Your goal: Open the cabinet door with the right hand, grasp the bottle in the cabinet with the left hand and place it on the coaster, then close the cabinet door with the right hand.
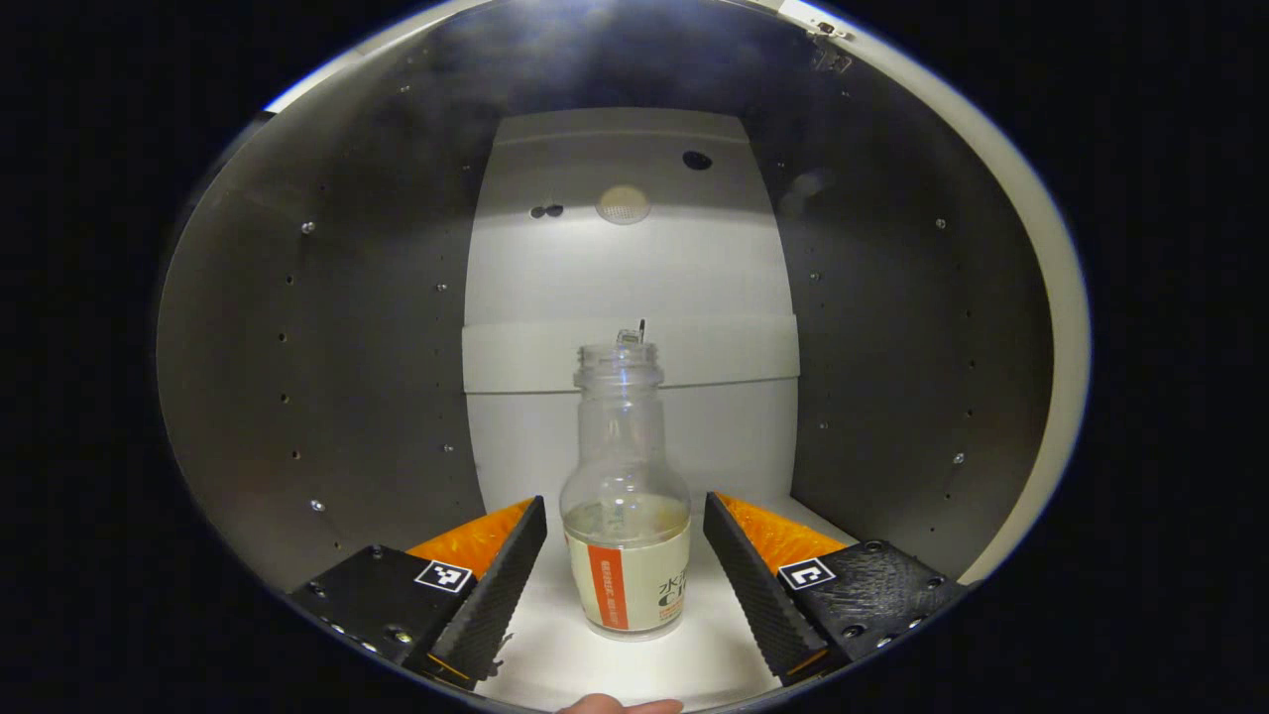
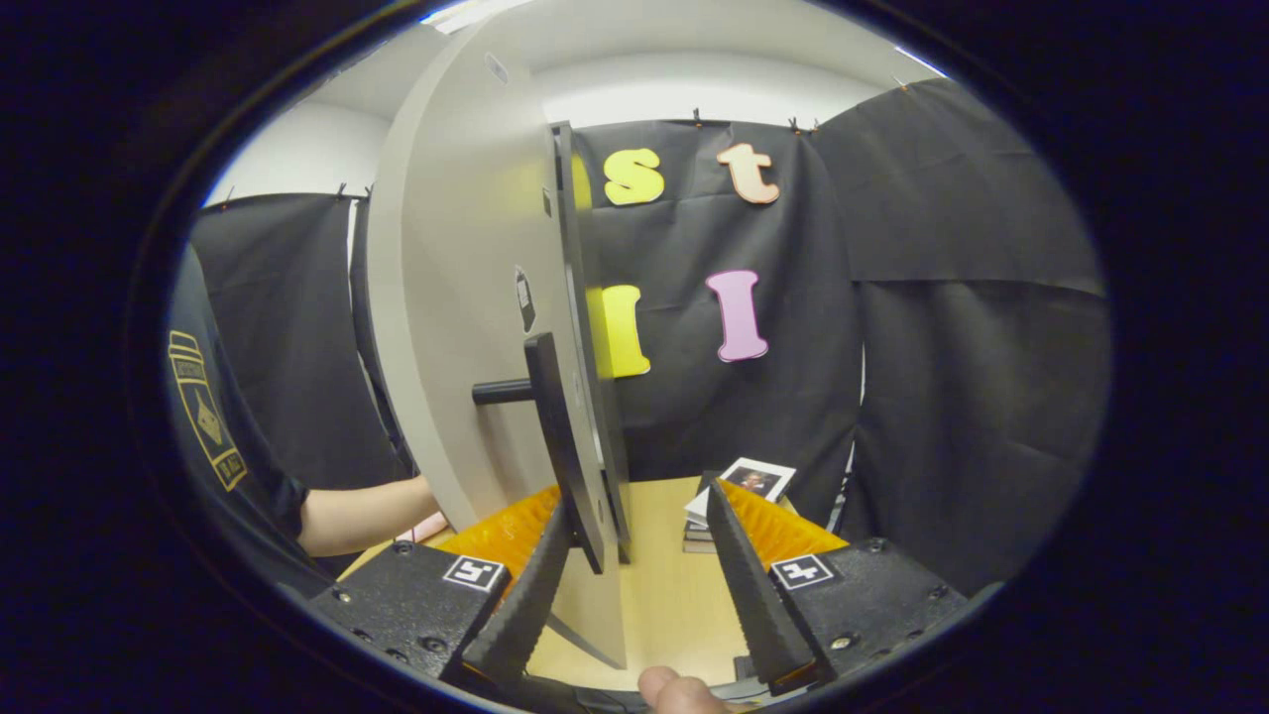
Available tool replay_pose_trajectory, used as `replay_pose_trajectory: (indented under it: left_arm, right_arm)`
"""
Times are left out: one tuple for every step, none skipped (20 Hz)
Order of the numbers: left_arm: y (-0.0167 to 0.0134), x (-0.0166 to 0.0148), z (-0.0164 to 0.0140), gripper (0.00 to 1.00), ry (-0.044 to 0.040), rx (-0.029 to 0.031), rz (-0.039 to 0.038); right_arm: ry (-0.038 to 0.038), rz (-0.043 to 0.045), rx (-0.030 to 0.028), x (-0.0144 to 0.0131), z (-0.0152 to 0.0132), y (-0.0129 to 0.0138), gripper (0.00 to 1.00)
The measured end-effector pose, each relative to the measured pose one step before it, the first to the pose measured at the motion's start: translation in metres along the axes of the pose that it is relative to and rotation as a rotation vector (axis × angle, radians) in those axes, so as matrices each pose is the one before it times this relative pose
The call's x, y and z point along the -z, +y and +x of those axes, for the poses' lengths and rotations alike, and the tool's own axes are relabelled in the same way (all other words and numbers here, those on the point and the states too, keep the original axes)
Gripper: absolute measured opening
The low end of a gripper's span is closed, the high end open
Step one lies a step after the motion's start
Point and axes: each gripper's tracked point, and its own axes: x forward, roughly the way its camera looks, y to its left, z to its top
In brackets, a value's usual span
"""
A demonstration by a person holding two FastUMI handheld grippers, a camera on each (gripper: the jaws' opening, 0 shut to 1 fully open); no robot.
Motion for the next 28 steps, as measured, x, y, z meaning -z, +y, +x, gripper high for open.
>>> replay_pose_trajectory:
  left_arm:
    - [-0.00169, 0.00279, 0.00297, 0.96, 0.00644, 0.00260, -0.00087]
    - [0.00240, 0.00007, 0.00242, 0.96, 0.00520, -0.00999, -0.00061]
    - [0.00548, -0.00091, 0.00135, 1.00, -0.00594, -0.02587, -0.00474]
    - [0.00295, -0.00264, -0.00352, 0.77, -0.00108, -0.01485, -0.00737]
    - [0.00020, 0.00000, -0.00031, 0.76, 0.00325, -0.00360, -0.00755]
    - [0.00158, -0.00415, -0.00239, 0.65, -0.00609, -0.00477, -0.00586]
    - [0.00179, -0.00435, -0.00295, 0.75, -0.00905, -0.00573, -0.00166]
    - [0.00152, -0.00365, -0.00419, 0.75, -0.00751, -0.00221, 0.00057]
    - [0.00124, -0.00564, -0.00676, 0.75, -0.01200, -0.00491, -0.00076]
    - [0.00049, -0.00693, -0.00834, 0.75, -0.01003, -0.00004, -0.00593]
    - [0.00134, -0.00614, -0.00964, 0.75, -0.00682, 0.00169, -0.00771]
    - [0.00505, -0.00513, -0.00901, 0.74, -0.00505, -0.00002, -0.00653]
    - [0.00566, -0.00530, -0.01170, 0.75, -0.00573, -0.00492, -0.00712]
    - [0.00398, -0.00156, -0.01259, 0.75, 0.01071, 0.00181, -0.01263]
    - [0.00605, -0.00338, -0.01498, 0.75, 0.00098, -0.00332, -0.00876]
    - [0.00577, -0.00644, -0.01519, 0.75, -0.01222, -0.01182, -0.00415]
    - [0.00762, -0.00587, -0.01397, 0.75, -0.01597, -0.01032, -0.00058]
    - [0.00326, -0.00852, -0.01015, 0.75, -0.01291, -0.01144, 0.00929]
    - [0.00833, -0.00785, -0.01323, 0.75, -0.00950, -0.01612, 0.01536]
    - [0.01228, -0.00289, -0.00881, 0.85, -0.00489, -0.01191, 0.00876]
    - [0.01436, 0.00146, -0.00999, 0.64, -0.00102, -0.01202, -0.00408]
    - [0.00981, 0.00121, -0.01146, 0.74, -0.00035, -0.01049, -0.00593]
    - [0.01260, -0.00078, -0.01380, 0.74, 0.00278, -0.02091, -0.00433]
    - [0.01416, 0.00062, -0.01595, 0.74, 0.00091, -0.01875, -0.01381]
    - [0.01016, 0.00290, -0.01366, 0.75, -0.00479, -0.00791, -0.01287]
    - [0.01231, 0.00368, -0.01079, 0.64, -0.00894, -0.01396, -0.00203]
    - [0.01250, 0.00583, -0.01088, 0.74, -0.00398, -0.01352, 0.00582]
    - [0.01199, 0.00696, -0.01074, 0.74, -0.01821, -0.01041, 0.01029]
  right_arm:
    - [-0.00353, -0.00353, -0.00601, 0.00072, 0.00038, -0.00028, 0.84]
    - [-0.00753, -0.00146, -0.00164, 0.00013, 0.00070, -0.00151, 0.84]
    - [-0.00004, 0.00516, -0.00506, 0.00120, -0.00001, -0.00106, 0.82]
    - [0.01005, 0.00835, -0.00583, 0.00274, 0.00093, 0.00006, 0.82]
    - [0.02790, -0.00150, 0.00702, 0.00763, -0.00046, -0.00518, 0.84]
    - [0.00467, 0.00406, -0.01356, 0.00230, -0.00138, -0.00127, 0.84]
    - [-0.00562, 0.00396, -0.00695, -0.00415, 0.00207, 0.00116, 0.94]
    - [-0.00034, -0.00725, -0.00072, 0.00029, -0.00314, -0.00537, 0.94]
    - [-0.00733, -0.01122, -0.00507, -0.00199, -0.00227, -0.00146, 0.98]
    - [-0.00164, -0.01301, -0.00457, -0.00050, -0.00217, -0.00166, 0.99]
    - [-0.00564, -0.01966, 0.00404, 0.00133, -0.00389, -0.00465, 1.00]
    - [0.01789, -0.04678, -0.02141, -0.00223, -0.00465, 0.00243, 1.00]
    - [0.01549, -0.07948, -0.00704, 0.00051, -0.00525, -0.00701, 1.00]
    - [-0.00774, -0.09184, 0.04587, -0.00692, -0.00415, -0.01743, 1.00]
    - [-0.01945, -0.08779, 0.03530, -0.00751, -0.00523, -0.01315, 1.00]
    - [-0.03098, -0.05831, 0.02816, -0.00768, 0.00113, -0.01850, 1.00]
    - [-0.03207, -0.01083, 0.02030, -0.00129, 0.00821, -0.01745, 1.00]
    - [-0.01934, 0.03370, 0.02275, 0.00008, 0.00943, -0.01454, 1.00]
    - [0.00028, 0.06040, 0.04926, 0.00740, 0.01288, -0.01635, 1.00]
    - [0.00605, 0.08487, 0.04375, 0.00797, 0.00994, -0.01089, 1.00]
    - [0.00093, 0.09698, 0.05982, 0.00784, 0.01079, -0.00948, 1.00]
    - [-0.00238, 0.09589, 0.06664, 0.00765, 0.00812, -0.01072, 1.00]
    - [-0.01131, 0.08575, 0.05917, 0.00500, 0.00676, -0.00670, 1.00]
    - [0.00031, 0.06431, 0.07096, 0.00644, 0.00213, -0.00759, 1.00]
    - [-0.00128, 0.04860, 0.07672, 0.00389, -0.00287, -0.01180, 1.00]
    - [-0.02276, 0.04687, 0.08237, -0.00273, -0.00293, -0.00958, 1.00]
    - [-0.03083, 0.03010, 0.08005, 0.00025, -0.00314, -0.00818, 0.98]
    - [-0.04505, 0.01125, 0.04198, -0.00647, -0.00425, -0.00417, 0.99]
